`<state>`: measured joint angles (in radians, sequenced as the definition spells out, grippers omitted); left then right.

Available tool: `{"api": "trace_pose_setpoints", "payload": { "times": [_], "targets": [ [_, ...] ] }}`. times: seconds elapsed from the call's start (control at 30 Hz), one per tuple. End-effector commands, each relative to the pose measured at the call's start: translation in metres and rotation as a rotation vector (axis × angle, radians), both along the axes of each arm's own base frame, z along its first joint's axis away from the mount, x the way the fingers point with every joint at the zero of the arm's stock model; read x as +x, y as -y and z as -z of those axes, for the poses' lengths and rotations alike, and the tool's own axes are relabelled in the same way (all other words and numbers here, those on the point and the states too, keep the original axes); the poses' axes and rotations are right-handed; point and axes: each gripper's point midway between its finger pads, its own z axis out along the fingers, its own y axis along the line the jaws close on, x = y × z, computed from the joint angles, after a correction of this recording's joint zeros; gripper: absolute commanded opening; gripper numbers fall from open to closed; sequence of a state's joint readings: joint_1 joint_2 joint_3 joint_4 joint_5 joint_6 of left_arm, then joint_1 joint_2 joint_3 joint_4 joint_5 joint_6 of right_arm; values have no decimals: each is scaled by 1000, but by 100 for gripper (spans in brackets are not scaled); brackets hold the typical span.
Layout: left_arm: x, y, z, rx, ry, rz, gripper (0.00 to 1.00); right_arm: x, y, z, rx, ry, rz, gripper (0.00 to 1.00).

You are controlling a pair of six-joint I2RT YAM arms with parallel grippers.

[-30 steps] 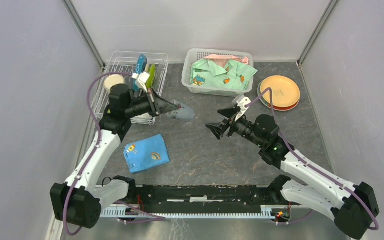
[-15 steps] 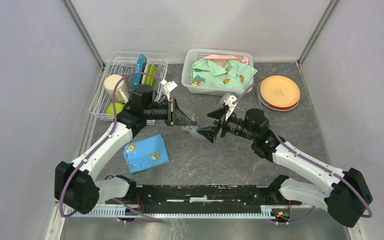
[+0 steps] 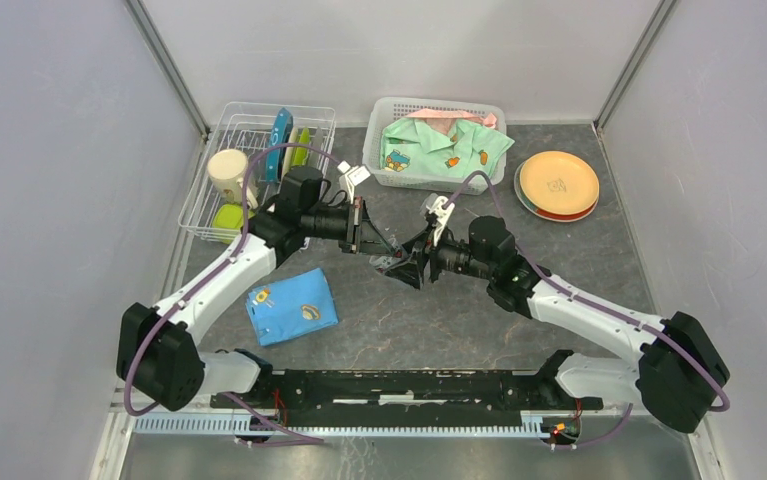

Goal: Load the mixed dishes into the dish rack
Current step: Pick up the cup at the corner of the board.

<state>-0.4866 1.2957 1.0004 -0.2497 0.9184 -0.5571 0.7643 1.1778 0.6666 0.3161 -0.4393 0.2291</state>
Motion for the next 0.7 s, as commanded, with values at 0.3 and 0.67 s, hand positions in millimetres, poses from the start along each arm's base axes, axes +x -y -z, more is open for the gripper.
{"api": "trace_pose_setpoints", "payload": {
  "times": [0.3,0.67],
  "targets": [
    [23,7,-24,4,145,-16,36,4,-3,-8,95,-107,83,47],
    [84,-24,-48,216,403,-307,76,25,10,5,161,-314,309,44]
  ]
}}
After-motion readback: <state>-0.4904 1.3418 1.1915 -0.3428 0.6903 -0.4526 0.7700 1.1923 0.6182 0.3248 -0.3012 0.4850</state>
